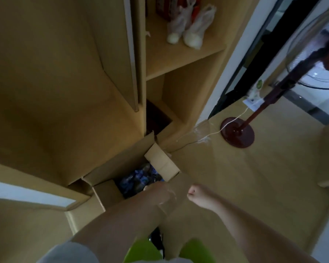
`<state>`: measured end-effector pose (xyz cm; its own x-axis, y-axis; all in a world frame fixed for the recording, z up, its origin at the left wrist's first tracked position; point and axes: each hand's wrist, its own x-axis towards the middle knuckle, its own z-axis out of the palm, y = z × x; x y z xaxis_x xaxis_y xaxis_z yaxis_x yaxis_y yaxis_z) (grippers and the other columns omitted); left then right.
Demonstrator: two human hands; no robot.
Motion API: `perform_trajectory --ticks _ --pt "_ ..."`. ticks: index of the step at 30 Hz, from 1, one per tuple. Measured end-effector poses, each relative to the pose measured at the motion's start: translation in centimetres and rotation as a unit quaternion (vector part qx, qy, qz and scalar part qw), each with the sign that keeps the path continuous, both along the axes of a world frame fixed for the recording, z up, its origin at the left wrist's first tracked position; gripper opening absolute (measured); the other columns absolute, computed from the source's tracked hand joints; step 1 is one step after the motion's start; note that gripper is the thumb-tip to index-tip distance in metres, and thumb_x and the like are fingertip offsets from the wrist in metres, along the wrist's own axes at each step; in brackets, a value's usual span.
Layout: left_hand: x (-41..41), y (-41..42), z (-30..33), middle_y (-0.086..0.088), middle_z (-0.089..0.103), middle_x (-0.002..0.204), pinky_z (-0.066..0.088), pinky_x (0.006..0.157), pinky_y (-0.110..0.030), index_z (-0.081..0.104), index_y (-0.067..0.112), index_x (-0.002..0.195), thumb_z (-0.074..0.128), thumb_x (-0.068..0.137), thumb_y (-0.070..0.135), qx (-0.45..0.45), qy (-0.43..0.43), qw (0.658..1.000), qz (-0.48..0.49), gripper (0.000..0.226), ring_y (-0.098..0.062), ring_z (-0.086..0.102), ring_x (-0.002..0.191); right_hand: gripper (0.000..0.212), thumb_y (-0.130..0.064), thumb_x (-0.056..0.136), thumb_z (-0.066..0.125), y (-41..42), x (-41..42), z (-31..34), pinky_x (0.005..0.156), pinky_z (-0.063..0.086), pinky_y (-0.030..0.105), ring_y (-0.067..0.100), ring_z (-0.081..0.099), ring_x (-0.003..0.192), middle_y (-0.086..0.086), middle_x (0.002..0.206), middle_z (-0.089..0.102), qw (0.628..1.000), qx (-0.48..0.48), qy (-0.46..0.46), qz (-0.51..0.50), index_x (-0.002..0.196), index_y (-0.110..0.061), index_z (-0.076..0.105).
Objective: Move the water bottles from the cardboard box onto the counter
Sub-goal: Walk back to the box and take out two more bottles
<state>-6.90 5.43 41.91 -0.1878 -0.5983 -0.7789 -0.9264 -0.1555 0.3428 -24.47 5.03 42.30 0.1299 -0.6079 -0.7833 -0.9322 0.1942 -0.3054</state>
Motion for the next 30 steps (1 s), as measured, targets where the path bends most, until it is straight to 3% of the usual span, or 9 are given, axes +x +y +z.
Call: perform_trajectory --ticks 3,6,10,13,15,18,24,28,30 --pt "1.4 -1.3 -0.9 -0.009 0.053 0.089 0.047 0.081 -0.038 0.061 0.006 0.098 0.043 0.098 0.016 0.012 0.003 0.998 0.054 0.021 -0.028 0.059 0.101 0.044 -0.022 0.099 0.043 -2.8 0.8 -0.8 0.049 0.024 0.027 0.010 0.022 0.041 -0.006 0.051 0.026 0.998 0.026 0.005 0.055 0.056 -0.022 0.031" --pt "3.2 -1.9 -2.5 -0.007 0.057 0.100 0.044 0.075 -0.033 0.059 0.011 0.106 0.040 0.099 0.019 0.038 -0.013 0.992 0.119 0.021 -0.023 0.056 0.088 0.046 -0.021 0.099 0.043 -6.0 2.1 -3.4 0.049 0.024 0.025 0.011 0.021 0.042 -0.004 0.051 0.024 0.993 0.040 -0.002 0.115 0.055 -0.020 0.028" --pt "4.9 -1.6 -5.4 -0.009 0.063 0.112 0.049 0.085 -0.036 0.061 0.013 0.114 0.039 0.098 0.020 0.058 -0.019 0.972 0.229 0.029 -0.027 0.061 0.101 0.042 -0.016 0.096 0.042 -9.2 4.3 -7.5 0.053 0.025 0.028 0.012 0.028 0.045 0.001 0.054 0.029 0.979 0.066 -0.007 0.191 0.054 -0.012 0.035" --pt "5.2 -1.8 -8.2 -0.011 0.065 0.110 0.049 0.084 -0.036 0.062 0.012 0.111 0.035 0.096 0.018 0.069 -0.018 0.950 0.305 0.031 -0.028 0.063 0.099 0.031 -0.017 0.094 0.046 -11.1 5.7 -11.0 0.066 0.041 0.034 0.028 0.055 0.072 0.021 0.078 0.054 0.973 0.098 0.003 0.210 0.095 0.011 0.061" --pt "5.1 -2.5 -10.7 -0.010 0.066 0.110 0.049 0.083 -0.035 0.062 0.013 0.112 0.036 0.096 0.019 0.078 -0.012 0.935 0.346 0.032 -0.028 0.063 0.098 0.031 -0.021 0.097 0.047 -12.5 6.4 -13.5 0.082 0.048 0.038 0.035 0.061 0.096 0.024 0.101 0.062 0.966 0.115 -0.005 0.230 0.107 0.005 0.061" --pt "4.9 -4.1 -15.2 -0.009 0.066 0.111 0.049 0.084 -0.035 0.061 0.016 0.116 0.035 0.098 0.022 0.085 -0.001 0.921 0.380 0.033 -0.027 0.063 0.098 0.019 -0.030 0.099 0.047 -14.7 7.5 -17.9 0.081 0.046 0.029 0.017 0.059 0.097 0.002 0.105 0.061 0.956 0.135 -0.007 0.262 0.108 -0.018 0.058" --pt "6.0 -6.8 -26.6 -0.002 0.064 0.118 0.052 0.086 -0.033 0.059 0.028 0.122 0.035 0.098 0.025 0.063 0.037 0.890 0.451 0.033 -0.023 0.062 0.101 0.020 -0.029 0.100 0.046 -20.3 11.5 -30.4 0.089 0.048 0.036 0.024 0.060 0.099 0.009 0.108 0.062 0.956 0.123 -0.010 0.267 0.106 -0.015 0.059" --pt "6.5 -6.1 -35.1 0.000 0.062 0.118 0.047 0.073 -0.028 0.057 0.028 0.125 0.036 0.099 0.024 0.045 0.043 0.869 0.491 0.034 -0.021 0.062 0.097 0.011 -0.026 0.099 0.048 -22.1 14.8 -40.4 0.083 0.049 0.033 0.017 0.058 0.092 0.008 0.110 0.062 0.971 0.091 -0.052 0.215 0.101 -0.019 0.057" --pt "6.8 -5.6 -39.1 -0.001 0.061 0.119 0.045 0.069 -0.027 0.055 0.025 0.127 0.036 0.099 0.023 0.037 0.049 0.858 0.510 0.033 -0.020 0.061 0.095 0.008 -0.025 0.099 0.050 -22.0 15.8 -45.1 0.090 0.052 0.040 0.023 0.061 0.098 0.010 0.109 0.062 0.980 0.098 -0.062 0.165 0.098 -0.021 0.056"
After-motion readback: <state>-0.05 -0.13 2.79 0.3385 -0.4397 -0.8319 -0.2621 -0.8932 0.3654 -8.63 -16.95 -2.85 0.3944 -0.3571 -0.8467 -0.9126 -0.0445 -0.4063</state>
